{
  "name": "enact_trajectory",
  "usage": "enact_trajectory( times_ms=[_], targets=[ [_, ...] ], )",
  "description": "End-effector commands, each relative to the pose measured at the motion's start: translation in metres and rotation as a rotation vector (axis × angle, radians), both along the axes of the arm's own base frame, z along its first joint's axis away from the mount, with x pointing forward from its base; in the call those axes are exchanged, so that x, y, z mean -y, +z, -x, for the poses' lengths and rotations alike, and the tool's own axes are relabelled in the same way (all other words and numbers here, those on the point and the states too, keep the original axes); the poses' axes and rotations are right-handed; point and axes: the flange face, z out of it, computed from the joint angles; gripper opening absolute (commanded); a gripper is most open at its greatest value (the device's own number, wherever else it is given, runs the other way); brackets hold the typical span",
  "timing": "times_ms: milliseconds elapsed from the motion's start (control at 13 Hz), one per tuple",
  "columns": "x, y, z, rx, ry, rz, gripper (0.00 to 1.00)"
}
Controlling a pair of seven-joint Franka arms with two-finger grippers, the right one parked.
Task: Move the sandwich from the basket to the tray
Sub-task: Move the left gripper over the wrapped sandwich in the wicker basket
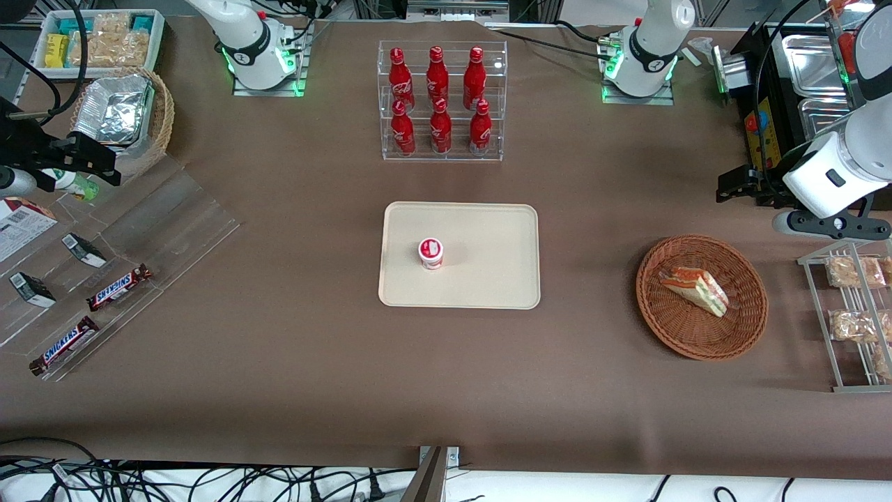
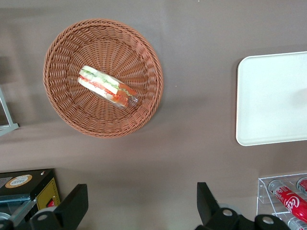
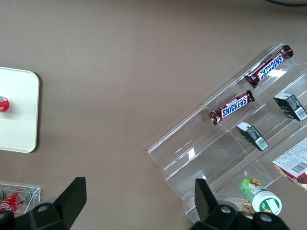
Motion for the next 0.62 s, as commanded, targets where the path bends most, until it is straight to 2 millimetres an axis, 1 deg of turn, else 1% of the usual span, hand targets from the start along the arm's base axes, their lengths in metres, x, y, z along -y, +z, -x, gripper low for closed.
enact_trajectory(
  times_ms=[0, 154, 231, 308, 385, 462, 538],
  targets=[
    [0.001, 0.006, 0.003, 0.012, -0.015, 0.015, 1.00],
    [-0.008, 0.008, 0.002, 0.017, 0.006, 0.011, 1.00],
    [-0.011, 0.006, 0.001, 0.013, 0.018, 0.008, 1.00],
    [-0.023, -0.011, -0.006, -0.014, 0.047, 0.004, 1.00],
    [-0.030, -0.021, -0.009, -0.029, 0.068, -0.031, 1.00],
    [-0.034, -0.031, -0.011, -0.034, 0.113, -0.098, 1.00],
    [-0.033, -0.041, -0.017, -0.027, 0.207, -0.119, 1.00]
  ],
)
